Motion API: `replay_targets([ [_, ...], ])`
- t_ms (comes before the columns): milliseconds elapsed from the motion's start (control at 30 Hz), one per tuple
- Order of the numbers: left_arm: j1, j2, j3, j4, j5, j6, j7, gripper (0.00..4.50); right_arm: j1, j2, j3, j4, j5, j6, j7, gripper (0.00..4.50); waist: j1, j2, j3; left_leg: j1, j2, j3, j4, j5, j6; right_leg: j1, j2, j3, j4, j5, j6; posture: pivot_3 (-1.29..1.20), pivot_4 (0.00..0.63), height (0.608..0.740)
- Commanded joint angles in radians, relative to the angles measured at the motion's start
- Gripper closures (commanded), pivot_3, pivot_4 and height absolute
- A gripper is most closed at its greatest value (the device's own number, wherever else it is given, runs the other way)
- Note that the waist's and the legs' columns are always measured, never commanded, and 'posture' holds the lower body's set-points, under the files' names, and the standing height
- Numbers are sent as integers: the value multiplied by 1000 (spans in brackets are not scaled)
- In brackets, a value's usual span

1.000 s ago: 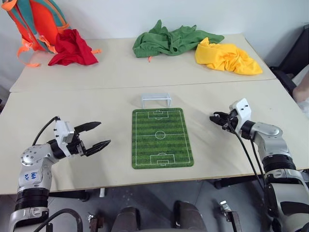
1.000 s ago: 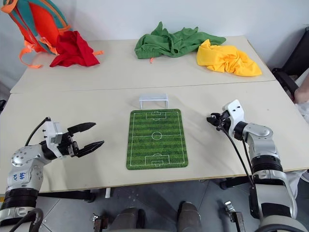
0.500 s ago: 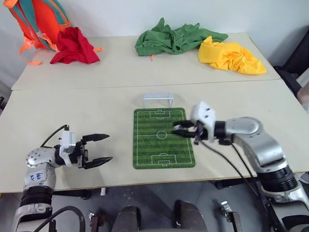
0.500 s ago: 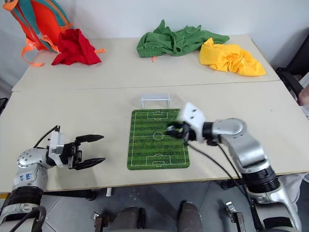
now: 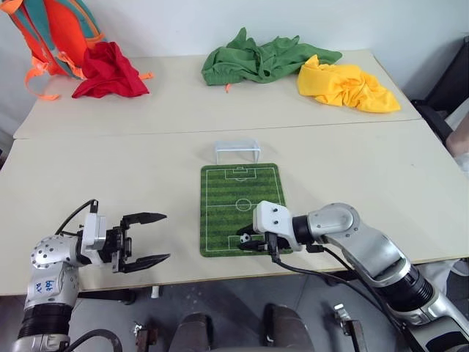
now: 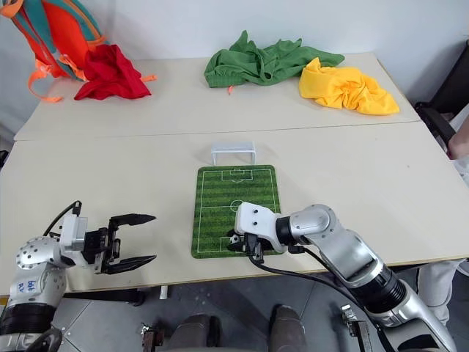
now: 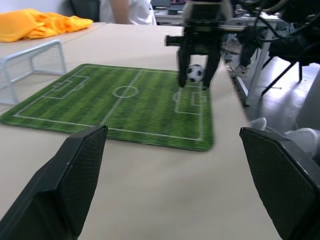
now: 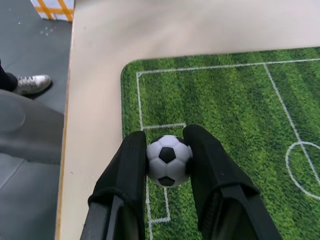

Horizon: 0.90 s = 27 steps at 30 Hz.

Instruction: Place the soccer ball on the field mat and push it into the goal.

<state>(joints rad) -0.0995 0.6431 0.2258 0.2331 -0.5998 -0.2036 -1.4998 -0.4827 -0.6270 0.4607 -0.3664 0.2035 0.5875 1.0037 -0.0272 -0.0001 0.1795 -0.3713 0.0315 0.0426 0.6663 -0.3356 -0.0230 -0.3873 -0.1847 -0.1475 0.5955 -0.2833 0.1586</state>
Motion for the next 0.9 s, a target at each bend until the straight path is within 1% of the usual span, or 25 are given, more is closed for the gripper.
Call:
replay_targets([
  [33, 41, 1, 25, -63, -24, 1, -4, 0, 6, 11, 7, 32, -13, -48, 17, 3647, 0, 0, 0, 0, 0, 0, 0, 0, 0, 0, 0, 0, 0, 0, 0, 0, 150, 740],
  [333, 69, -7, 33, -92, -22, 6, 19, 0, -3, 39, 16, 123, -48, -115, 43, 3647, 0, 0, 0, 0, 0, 0, 0, 0, 0, 0, 0, 0, 0, 0, 0, 0, 150, 740],
  [400, 66, -9, 33, -91, -20, 4, 25, 0, -2, 40, 15, 130, -52, -121, 48, 2888, 0, 0, 0, 0, 0, 0, 0, 0, 0, 0, 0, 0, 0, 0, 0, 0, 150, 740],
  [467, 58, -11, 30, -86, -17, 2, 29, 0, 0, 41, 9, 128, -53, -128, 51, 2323, 0, 0, 0, 0, 0, 0, 0, 0, 0, 0, 0, 0, 0, 0, 0, 0, 150, 740],
  [500, 56, -11, 29, -84, -16, 2, 31, 0, 1, 43, 5, 125, -52, -130, 52, 1935, 0, 0, 0, 0, 0, 0, 0, 0, 0, 0, 0, 0, 0, 0, 0, 0, 150, 740],
  [567, 48, -13, 26, -78, -15, 3, 33, 0, -1, 44, -4, 113, -47, -126, 55, 1315, 0, 0, 0, 0, 0, 0, 1, 0, 0, 0, 0, 0, 1, 0, 0, 0, 150, 740],
  [767, 16, -28, 11, -59, -6, 2, 39, 0, -30, 35, -33, 63, -29, -112, 66, 1315, 0, 0, 0, 0, 0, 0, 1, 0, 0, 0, 0, 0, 1, 0, 0, 0, 150, 740],
  [900, -6, -37, 5, -44, -1, 2, 36, 0, -71, 34, -71, 6, 13, -62, 71, 1315, 1, 0, 0, 0, 0, 0, 1, 0, 0, 0, 0, 0, 1, 0, 0, 0, 150, 740],
])
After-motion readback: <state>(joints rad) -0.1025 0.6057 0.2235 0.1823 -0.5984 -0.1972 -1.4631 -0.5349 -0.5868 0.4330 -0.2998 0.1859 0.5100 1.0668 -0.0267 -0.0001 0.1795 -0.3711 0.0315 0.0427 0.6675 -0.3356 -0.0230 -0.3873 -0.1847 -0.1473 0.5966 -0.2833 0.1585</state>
